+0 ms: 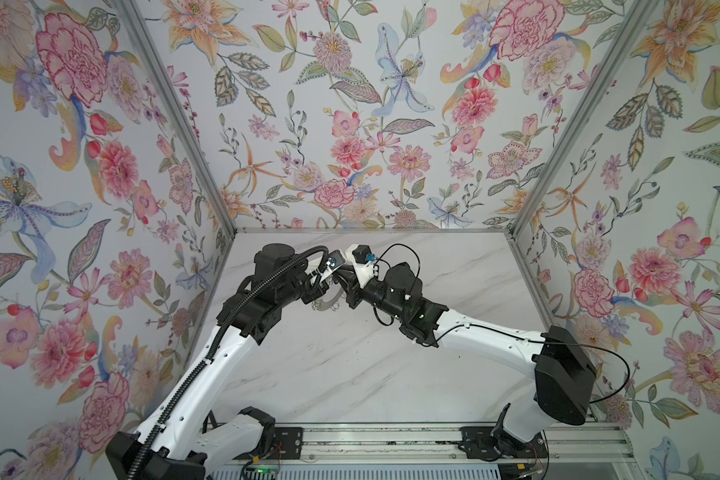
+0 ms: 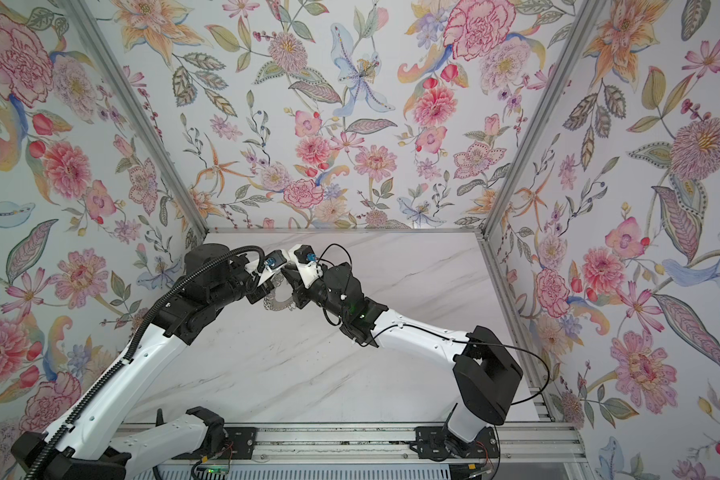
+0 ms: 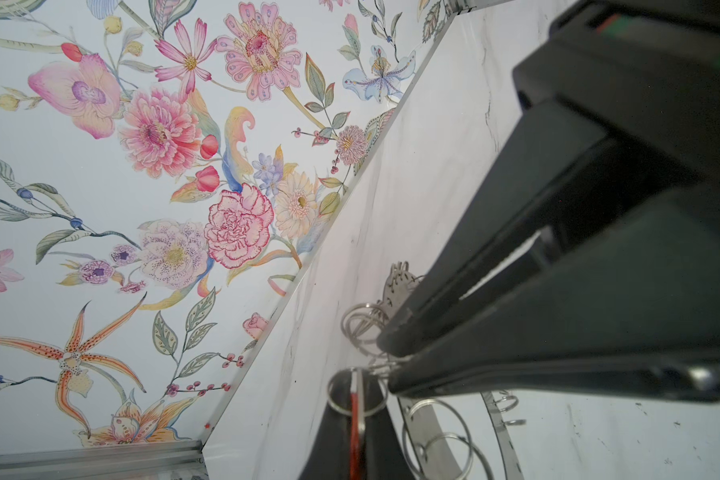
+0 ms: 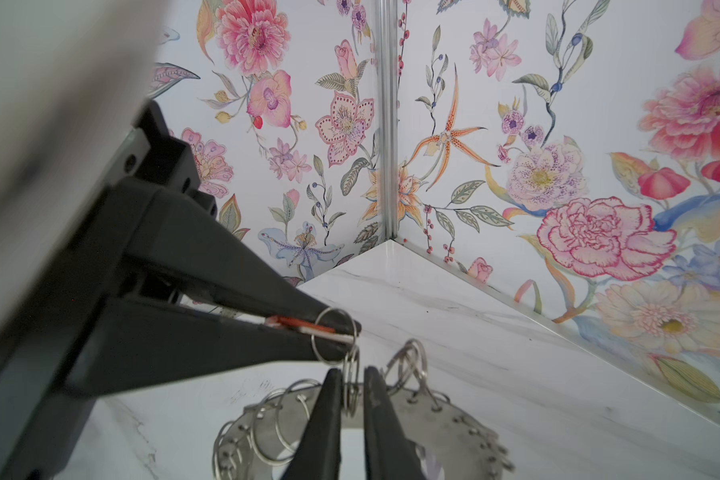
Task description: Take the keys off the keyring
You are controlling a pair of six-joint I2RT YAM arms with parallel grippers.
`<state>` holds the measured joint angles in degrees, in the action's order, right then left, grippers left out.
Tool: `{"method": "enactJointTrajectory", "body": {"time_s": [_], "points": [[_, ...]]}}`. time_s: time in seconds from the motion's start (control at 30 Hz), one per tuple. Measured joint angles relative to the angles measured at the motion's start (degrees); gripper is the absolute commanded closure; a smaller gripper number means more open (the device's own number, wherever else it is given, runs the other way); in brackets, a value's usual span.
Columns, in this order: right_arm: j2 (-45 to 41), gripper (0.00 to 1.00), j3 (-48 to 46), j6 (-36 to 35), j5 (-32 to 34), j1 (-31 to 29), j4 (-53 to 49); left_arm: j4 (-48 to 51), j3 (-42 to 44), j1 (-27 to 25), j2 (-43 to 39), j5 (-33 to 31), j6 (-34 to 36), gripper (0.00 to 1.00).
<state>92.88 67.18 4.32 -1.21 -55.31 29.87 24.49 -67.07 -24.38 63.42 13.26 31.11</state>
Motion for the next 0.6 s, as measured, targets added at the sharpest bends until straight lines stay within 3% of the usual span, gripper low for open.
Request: {"method": "enactJointTrajectory", "body": {"time_s": [0.1, 0.6], "points": [[0.0, 1.0, 0.0, -0.1, 0.0, 0.0, -0.2, 0.0, 0.0, 0.0, 0.0, 0.0, 0.0, 1.0], [-0.5, 1.0, 0.2, -2.4, 1.4, 0.0, -0.5, 0.0, 0.0, -0.1, 0.0, -2.8, -0.1, 1.0]]}}
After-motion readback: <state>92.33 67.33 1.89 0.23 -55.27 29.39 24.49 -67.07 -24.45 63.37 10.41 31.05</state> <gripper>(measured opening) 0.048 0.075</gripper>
